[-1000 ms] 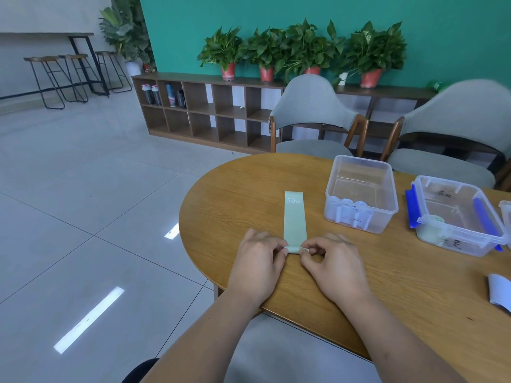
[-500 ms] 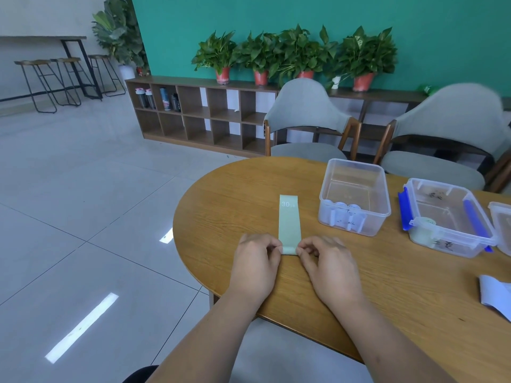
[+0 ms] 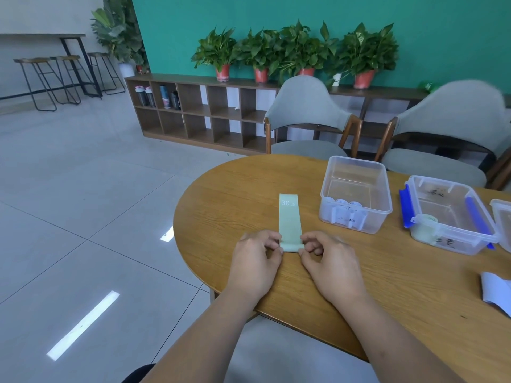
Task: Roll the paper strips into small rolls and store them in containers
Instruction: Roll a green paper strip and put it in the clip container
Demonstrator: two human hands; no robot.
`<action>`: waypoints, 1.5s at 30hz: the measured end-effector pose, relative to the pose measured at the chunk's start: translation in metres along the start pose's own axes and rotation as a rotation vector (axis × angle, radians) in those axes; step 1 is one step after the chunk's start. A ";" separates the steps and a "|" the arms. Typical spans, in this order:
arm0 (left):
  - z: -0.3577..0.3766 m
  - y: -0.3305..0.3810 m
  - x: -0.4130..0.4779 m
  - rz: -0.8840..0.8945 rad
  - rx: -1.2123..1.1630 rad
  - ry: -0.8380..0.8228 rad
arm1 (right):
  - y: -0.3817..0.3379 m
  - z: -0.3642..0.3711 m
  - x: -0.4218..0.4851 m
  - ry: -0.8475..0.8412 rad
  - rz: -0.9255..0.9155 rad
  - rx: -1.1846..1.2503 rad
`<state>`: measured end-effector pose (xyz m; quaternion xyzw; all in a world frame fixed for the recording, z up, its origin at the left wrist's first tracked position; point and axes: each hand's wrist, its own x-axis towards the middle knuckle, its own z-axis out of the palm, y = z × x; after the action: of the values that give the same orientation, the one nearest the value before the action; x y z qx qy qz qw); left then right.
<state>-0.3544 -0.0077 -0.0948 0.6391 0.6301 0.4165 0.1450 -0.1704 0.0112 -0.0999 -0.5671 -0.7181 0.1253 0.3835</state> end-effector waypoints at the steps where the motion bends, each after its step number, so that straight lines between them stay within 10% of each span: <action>1: -0.001 0.000 0.000 -0.004 -0.004 -0.003 | 0.000 0.000 0.000 0.001 0.002 0.005; 45: -0.001 -0.001 -0.001 0.019 -0.012 -0.019 | 0.003 0.000 0.000 0.003 -0.037 0.003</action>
<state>-0.3554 -0.0088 -0.0948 0.6481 0.6200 0.4157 0.1509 -0.1685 0.0126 -0.1016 -0.5533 -0.7277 0.1185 0.3876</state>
